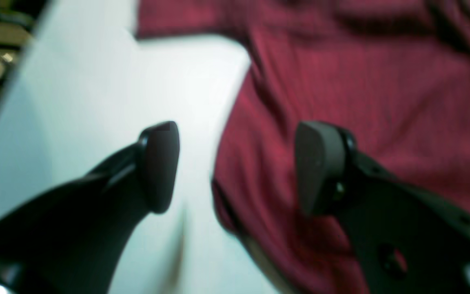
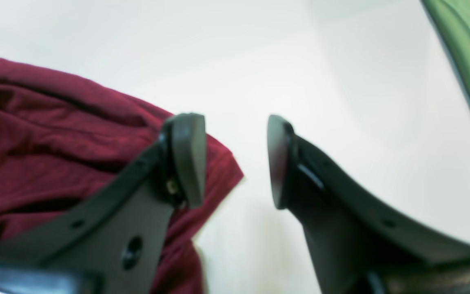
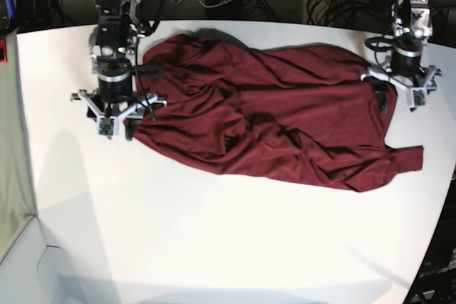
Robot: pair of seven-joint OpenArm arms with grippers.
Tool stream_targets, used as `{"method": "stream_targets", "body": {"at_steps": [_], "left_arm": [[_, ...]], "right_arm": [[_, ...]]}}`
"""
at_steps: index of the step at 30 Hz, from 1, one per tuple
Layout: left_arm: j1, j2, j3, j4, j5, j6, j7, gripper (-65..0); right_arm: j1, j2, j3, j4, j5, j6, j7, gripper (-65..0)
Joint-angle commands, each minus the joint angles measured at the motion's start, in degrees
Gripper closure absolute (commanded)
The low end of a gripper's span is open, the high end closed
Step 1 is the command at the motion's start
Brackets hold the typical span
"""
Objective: Layout the t-shirt on the table in an organized manner, then fold the t-shirt properly
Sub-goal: 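Pull the grasped edges apart and away to spread the shirt, then regrasp the shirt edges with both grippers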
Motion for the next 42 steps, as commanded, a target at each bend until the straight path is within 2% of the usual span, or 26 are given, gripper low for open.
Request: {"method": "stream_targets", "body": {"at_steps": [1, 5, 11, 13, 19, 24, 25, 28, 30, 32, 37, 42], "left_arm": [[-0.3, -0.7, -0.7, 1.1, -0.1, 0.2, -1.6, -42.6], [-3.0, -0.7, -1.2, -0.5, 0.0, 0.2, -1.6, -42.6], [-12.0, -0.5, -0.7, -10.2, -0.1, 0.2, -1.6, -42.6], [-16.0, 0.6, 0.9, -14.0, 0.3, 0.2, -1.6, -42.6], [-22.1, 1.2, 6.3, -21.3, 0.3, 0.1, -1.6, -42.6], [-24.4, 1.2, 9.8, -25.1, 0.3, 0.1, -1.8, -42.6], [-24.7, 1.2, 9.9, -25.3, 0.3, 0.1, -1.8, -42.6], [-25.0, 1.2, 10.0, -25.5, 0.1, 0.1, -1.8, -42.5], [-25.1, 1.2, 9.8, -25.5, 0.2, 0.1, -1.7, -42.4], [-25.1, 1.2, 10.0, -25.5, 0.2, 0.1, -1.7, -40.6], [-26.0, 1.2, 10.1, -25.5, 0.2, 0.1, -1.7, -31.0], [-26.6, 1.2, 10.1, -25.5, 0.2, 0.1, -1.6, -30.3]], "right_arm": [[0.6, 0.1, -0.1, 1.1, -0.2, 0.0, 1.5, -25.6], [0.6, 0.1, -0.1, 1.1, -0.2, 0.0, 1.5, -25.6], [1.3, 0.1, -0.1, 0.7, -0.2, 0.0, 1.5, -25.6], [2.8, 0.2, -0.1, -0.6, -0.2, 0.0, 1.5, -25.6], [5.8, 0.5, -0.1, -4.7, -0.3, 0.0, 1.4, -25.6], [8.7, 0.6, -0.1, -6.4, -0.3, 0.0, -3.6, -25.6], [9.1, 0.6, -0.1, -6.4, -0.3, 0.6, -4.5, -25.6], [9.6, 0.3, -0.1, -6.2, -0.3, 5.0, -6.1, -25.6], [9.6, 0.2, -0.1, -6.0, -0.3, 5.9, -6.5, -25.6], [10.1, 0.2, -0.1, -6.4, -0.3, 6.2, -6.6, -25.6], [9.5, 0.4, -1.2, -7.8, -0.3, 6.3, -6.6, -25.7], [10.0, 1.7, -3.1, -13.0, -0.3, 6.3, -6.6, -25.7]]}}
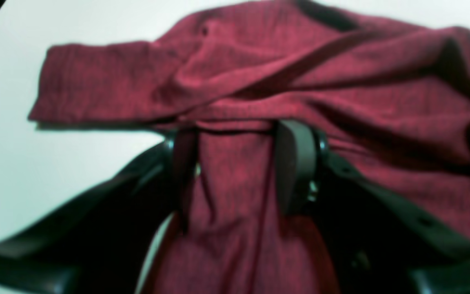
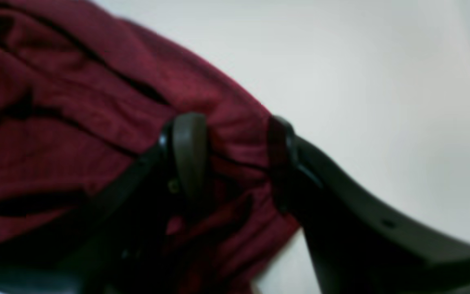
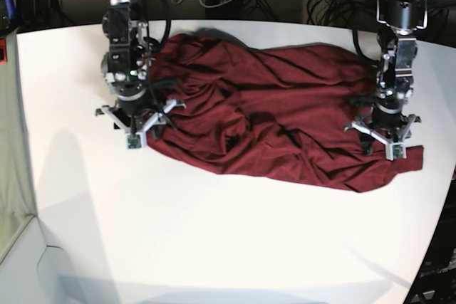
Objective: Layout the t-shirt on the table in an organized manner, then fold the t-shirt properly
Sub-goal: 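Regrasp the shirt edges with both grippers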
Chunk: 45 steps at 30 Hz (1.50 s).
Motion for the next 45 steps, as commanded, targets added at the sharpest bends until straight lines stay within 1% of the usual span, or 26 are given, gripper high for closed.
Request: {"method": "stream_targets", "body": {"at_steps": [1, 6, 8, 10, 12, 13, 14, 15, 16, 17, 19, 26, 29, 33, 35, 40, 44, 45], "left_arm": [[-0.9, -0.8, -0.2, 0.8, 0.2, 0.3, -1.3, -30.3], [-0.9, -0.8, -0.2, 0.7, 0.2, 0.3, -1.3, -29.7], [-0.9, -0.8, -0.2, 0.3, 0.2, 0.3, -1.6, -28.6], [-1.2, -0.7, -0.4, -0.5, 0.2, 0.3, -1.7, -21.9], [-3.1, -0.7, -0.2, -1.8, 0.2, 0.3, -1.7, -9.6], [-3.8, -0.7, -0.3, -2.7, 0.0, 0.3, -1.7, -2.6], [-4.4, -0.7, -0.5, -3.4, -0.2, 0.4, -1.7, 0.0], [-4.5, -0.7, -0.7, -3.6, -0.2, 0.4, -1.7, 0.0], [-4.5, -0.7, -0.7, -3.5, -0.2, 0.5, -1.7, -2.2], [-4.6, -0.7, -0.7, -3.0, -0.2, 0.5, -1.8, -2.5], [-5.5, -0.7, -0.7, -1.1, -0.2, 0.5, -1.5, -0.1], [-5.7, -1.2, -0.8, 7.1, -0.2, 0.8, -1.3, -0.2], [-5.7, -0.9, -2.9, 9.7, 0.0, 0.8, -1.3, -0.2], [-8.2, -0.7, -5.6, 10.2, -0.1, 0.8, -1.3, -0.2], [-8.5, -0.8, -5.8, 10.8, -0.1, 0.8, -1.3, -0.2], [-10.0, -0.8, -9.4, 10.8, -0.2, 0.8, -1.3, -0.2], [-11.9, -0.8, -9.9, 10.6, -0.2, 0.8, -1.3, -0.2], [-11.9, -0.8, -9.9, 10.6, -0.2, 0.8, -1.3, -0.2]], "right_arm": [[0.9, 0.3, -0.4, 0.2, -0.1, 0.2, 0.4, -25.7], [0.9, 0.4, -0.8, -1.9, -0.1, 0.2, 0.6, -25.1], [1.1, 1.1, -1.6, -2.4, -0.1, 0.2, 0.6, -23.6], [1.8, 1.4, -2.5, -2.4, -0.1, 0.2, 0.6, -16.8], [2.6, 1.4, -2.3, -2.4, -0.1, 0.2, 0.5, -4.8], [3.2, 1.4, -2.3, -2.4, -0.1, 0.2, 0.4, 0.0], [3.6, 1.4, -2.3, -2.3, -0.1, 0.2, 0.4, 0.0], [4.0, 1.4, -2.3, -2.1, -0.1, 0.2, 0.4, 0.0], [4.2, 1.5, -2.3, -1.9, -0.1, 0.2, 0.4, 0.0], [4.9, 1.5, -2.2, -1.4, -0.1, 0.2, 0.4, 0.0], [5.7, 2.0, -2.2, 0.7, -0.1, 0.2, 0.4, 0.0], [7.9, 2.2, -2.1, 9.7, -0.1, 0.1, 0.3, 0.0], [9.2, 2.2, -2.1, 11.7, -0.1, 0.1, 0.3, 0.0], [11.5, 2.2, -1.9, 13.1, -0.1, 0.0, 0.3, 0.0], [12.3, 2.1, -0.2, 14.5, -0.1, 0.0, 0.3, 0.0], [15.3, 2.1, 1.8, 16.6, -0.1, 0.0, 0.3, 0.0], [16.3, 2.2, 2.3, 17.5, -0.1, 0.0, 0.2, 0.0], [16.3, 2.2, 2.0, 17.7, -0.1, 0.1, -0.6, 0.0]]}}
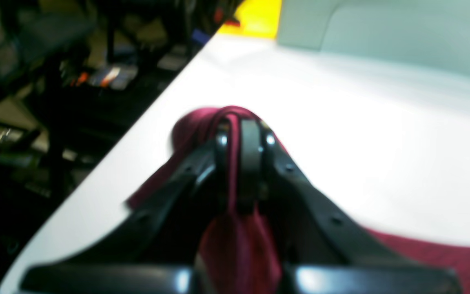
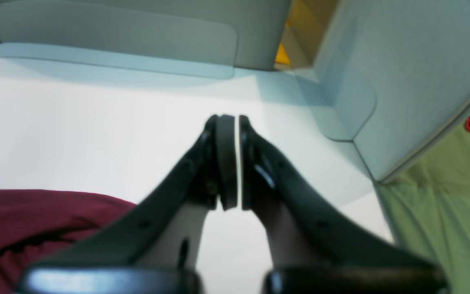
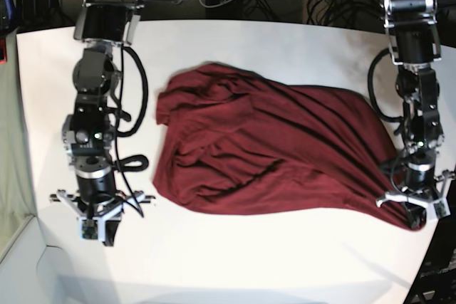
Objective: Layout the t-shirt on the table in an organized manner, then fold the t-shirt properly
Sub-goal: 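Regrasp the shirt edges with both grippers, then lift the held edges high and pull them toward the robot base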
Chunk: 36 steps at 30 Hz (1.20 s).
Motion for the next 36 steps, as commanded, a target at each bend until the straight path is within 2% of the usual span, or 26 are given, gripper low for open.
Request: {"method": "stream_targets", "body": {"at_steps": [1, 4, 8, 12, 17, 20, 26, 28, 31, 36], "left_arm": [[-1.1, -0.9, -0.2, 0.8, -0.1, 0.1, -1.9, -0.2], [-1.1, -0.9, -0.1, 0.4, -0.1, 0.1, -1.9, -0.2], [-0.7, 0.4, -0.3, -0.9, -0.1, -0.1, -1.9, -0.2], [0.1, 1.0, -0.4, -2.7, 0.2, -0.2, -1.9, -0.2], [0.8, 1.1, -0.1, -3.0, 0.0, -0.2, -2.0, -0.2], [1.5, 1.6, -0.2, -3.0, 0.0, -0.2, -1.9, -0.2], [2.5, 2.2, -0.3, -3.0, 0.2, -0.2, -1.9, -0.2], [3.2, 2.1, -0.3, -3.0, 0.2, -0.2, -1.9, -0.2], [4.1, 2.0, -0.3, -3.0, 0.2, -0.2, -1.9, -0.2], [5.5, 1.9, -0.4, -3.0, 0.2, -0.2, -2.1, -0.2]], "right_arm": [[1.4, 0.1, -0.3, 1.3, 0.2, 0.1, -0.1, 0.0], [1.1, -0.2, -2.2, 0.3, 0.2, 0.1, -4.8, 0.0], [0.9, -0.3, -5.7, -4.6, 0.2, 0.1, -6.4, -0.5], [1.5, -0.3, -7.1, -10.1, 0.2, 0.1, -6.5, -11.3], [5.1, -0.3, -7.8, -18.6, 0.2, 0.1, -6.4, -27.7], [8.2, -0.5, -7.8, -25.0, 0.3, 0.2, -6.2, -33.3], [14.9, -1.9, -7.7, -38.3, 0.3, 0.2, -5.8, -34.4], [16.3, -1.9, -7.6, -41.6, 0.3, 0.1, -3.9, -34.4], [17.0, -1.6, -7.6, -44.5, 0.3, -0.1, -0.3, -34.4], [16.7, -1.4, -5.2, -45.7, 0.2, -0.2, 2.1, -34.4]]}}
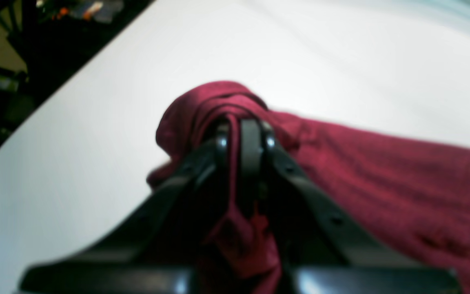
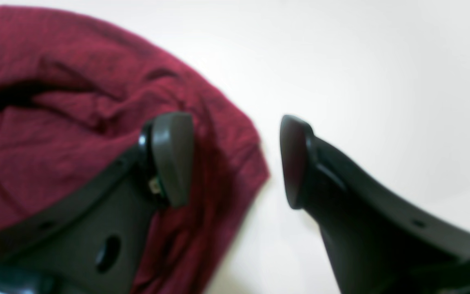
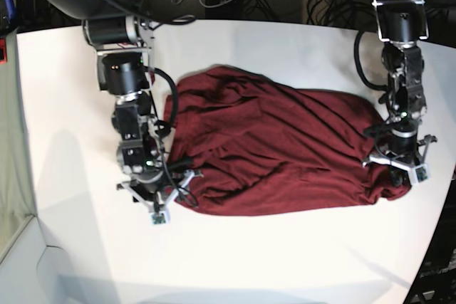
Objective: Layout the t-shirt on the table in an organized manner, then fold the t-shirt properly
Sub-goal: 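Lift the held edges high and pull them toward the robot base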
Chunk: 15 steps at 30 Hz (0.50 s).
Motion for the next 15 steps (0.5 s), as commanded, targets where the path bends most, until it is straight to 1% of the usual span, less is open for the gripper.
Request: {"method": "stream_targets", "body": {"at_steps": [1, 4, 7, 10, 12, 13, 15], "left_arm": [[-1.3, -0.8, -0.3, 0.9, 0.0, 0.1, -1.8, -0.2], [-0.1, -0.9, -0.3, 0.9, -0.1, 0.1, -2.0, -0.2], [0.4, -0.9, -0.3, 0.8, 0.0, 0.1, -2.0, -0.2], [0.4, -0.8, -0.3, 0.8, 0.0, 0.0, -2.0, -0.2], [0.4, -0.8, -0.3, 0.8, 0.0, 0.0, -2.0, -0.2], [0.4, -0.9, -0.3, 0.8, 0.0, 0.0, -2.0, -0.2], [0.4, -0.9, -0.3, 1.0, 0.0, 0.0, -2.0, -0.2]], "right_arm": [[1.9, 0.2, 0.5, -0.2, 0.0, -0.2, 1.2, -34.4], [2.3, 0.8, 2.4, -3.8, -0.1, -0.2, 1.7, -34.4], [1.8, 1.3, 3.1, -6.4, -0.1, -0.2, 5.0, -34.4], [0.2, 1.3, 2.7, -6.5, -0.1, -0.2, 6.2, -33.1], [-0.4, 1.3, 2.7, -6.5, -0.1, -0.2, 6.1, -27.7], [-0.6, 1.3, 2.7, -6.5, -0.1, -0.2, 6.1, -22.7], [-0.7, 1.3, 2.7, -6.5, -0.2, -0.2, 6.1, -9.1]]}}
